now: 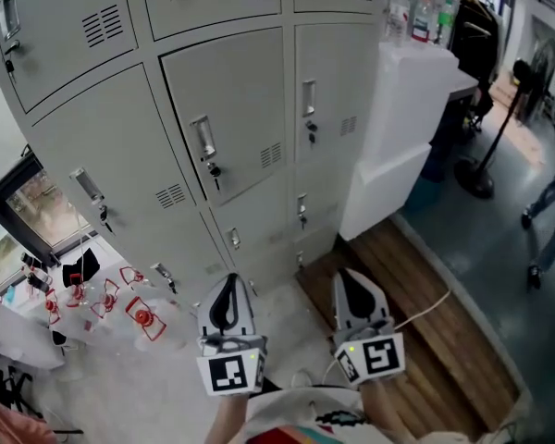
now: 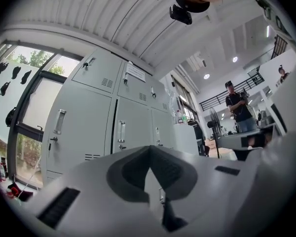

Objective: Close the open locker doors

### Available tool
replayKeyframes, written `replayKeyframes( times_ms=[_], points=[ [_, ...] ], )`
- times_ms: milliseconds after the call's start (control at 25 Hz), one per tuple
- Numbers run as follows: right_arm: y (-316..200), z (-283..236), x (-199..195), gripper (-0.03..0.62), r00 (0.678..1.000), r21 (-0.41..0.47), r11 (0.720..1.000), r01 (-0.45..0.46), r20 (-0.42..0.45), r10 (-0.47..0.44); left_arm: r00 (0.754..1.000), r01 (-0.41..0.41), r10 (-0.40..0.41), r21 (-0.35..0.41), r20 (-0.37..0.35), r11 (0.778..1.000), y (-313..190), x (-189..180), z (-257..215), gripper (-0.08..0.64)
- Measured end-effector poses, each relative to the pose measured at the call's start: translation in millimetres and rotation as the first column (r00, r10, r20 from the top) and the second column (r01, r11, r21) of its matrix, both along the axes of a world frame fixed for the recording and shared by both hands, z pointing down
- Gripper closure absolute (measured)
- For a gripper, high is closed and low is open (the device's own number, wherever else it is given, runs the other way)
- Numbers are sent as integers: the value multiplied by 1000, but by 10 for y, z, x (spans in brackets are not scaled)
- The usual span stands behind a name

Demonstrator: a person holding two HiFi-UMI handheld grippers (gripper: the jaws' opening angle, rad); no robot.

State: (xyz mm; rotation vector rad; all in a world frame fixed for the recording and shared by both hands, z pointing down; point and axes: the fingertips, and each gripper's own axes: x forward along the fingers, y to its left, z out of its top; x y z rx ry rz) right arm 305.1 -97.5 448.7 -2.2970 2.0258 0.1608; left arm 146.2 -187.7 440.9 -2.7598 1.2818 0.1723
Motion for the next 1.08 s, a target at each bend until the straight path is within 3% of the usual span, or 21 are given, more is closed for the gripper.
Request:
replayKeyframes(
  times_ms=[320,1080],
  points=[
    [-6,-112,-101,588,999,5,999,34,-15,-34,1000,-27,27,1,-14,1000,84,152,9,555],
    [-76,25,-138,588,998,-27,998,60,0,-60,1000,-19,18,-44,-18,999,10,134,113,555]
  ],
)
